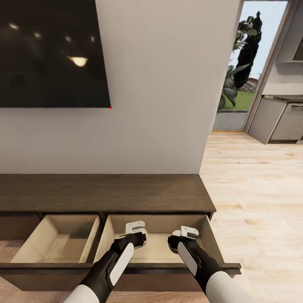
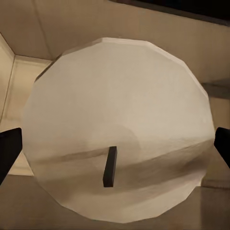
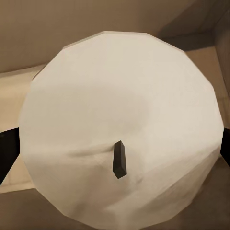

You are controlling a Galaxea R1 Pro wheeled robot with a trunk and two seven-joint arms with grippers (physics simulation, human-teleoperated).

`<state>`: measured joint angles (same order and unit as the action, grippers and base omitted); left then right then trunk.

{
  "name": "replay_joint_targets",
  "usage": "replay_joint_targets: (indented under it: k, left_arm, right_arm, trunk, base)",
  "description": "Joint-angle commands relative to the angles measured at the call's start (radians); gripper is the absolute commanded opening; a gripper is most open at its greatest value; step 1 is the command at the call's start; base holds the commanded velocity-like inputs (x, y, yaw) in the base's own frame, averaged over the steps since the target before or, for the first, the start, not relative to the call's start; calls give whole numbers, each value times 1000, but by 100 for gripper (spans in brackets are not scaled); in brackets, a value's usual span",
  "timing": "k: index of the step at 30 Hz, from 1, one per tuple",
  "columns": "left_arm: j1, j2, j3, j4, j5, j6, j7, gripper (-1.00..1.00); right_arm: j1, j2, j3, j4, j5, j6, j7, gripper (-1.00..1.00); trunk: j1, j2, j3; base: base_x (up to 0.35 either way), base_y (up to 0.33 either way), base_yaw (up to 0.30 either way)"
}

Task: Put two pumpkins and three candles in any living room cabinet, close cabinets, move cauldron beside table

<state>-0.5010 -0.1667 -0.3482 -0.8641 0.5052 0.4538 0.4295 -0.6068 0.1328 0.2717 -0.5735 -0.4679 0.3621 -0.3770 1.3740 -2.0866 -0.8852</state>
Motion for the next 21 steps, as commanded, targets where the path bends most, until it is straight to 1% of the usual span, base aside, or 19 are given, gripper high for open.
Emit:
replay_joint_targets:
  k: [1,5,7,14,18,21]
  left_arm:
    - [-1,1,-3,-2,10,2,10,-100]
    - [-1,1,-3,-2,11,2,9,-100]
    - [-1,1,-3,-3,10,2,9,-100]
    - [-1,0,-3,-3,12,3,11,-100]
    - [-1,0,-2,-2,10,7,14,-100]
    - [-1,0,0,-2,9,12,15,-100]
  right_arm:
    - [-1,-1,6,-2,-9,3,-10,-100]
    - [-1,-1,7,-2,-9,3,-10,-100]
    - [-1,-1,8,-2,-9,3,-10,-100]
    - [-1,4,13,-5,-3,3,-10,-100]
    - [-1,16,11,-7,1,4,-12,-100]
    - [-4,31,12,-9,3,9,-17,-100]
  trunk:
    - [4,-7,-4]
    - [19,-35,-16]
    - [19,-35,-16]
    - [46,-84,-38]
    - [61,-112,-50]
    - [73,-133,-60]
  base:
    - [0,0,-16]
    - [0,0,-61]
    - [0,0,-36]
    - [0,0,-5]
    - [0,0,0]
    - [0,0,0]
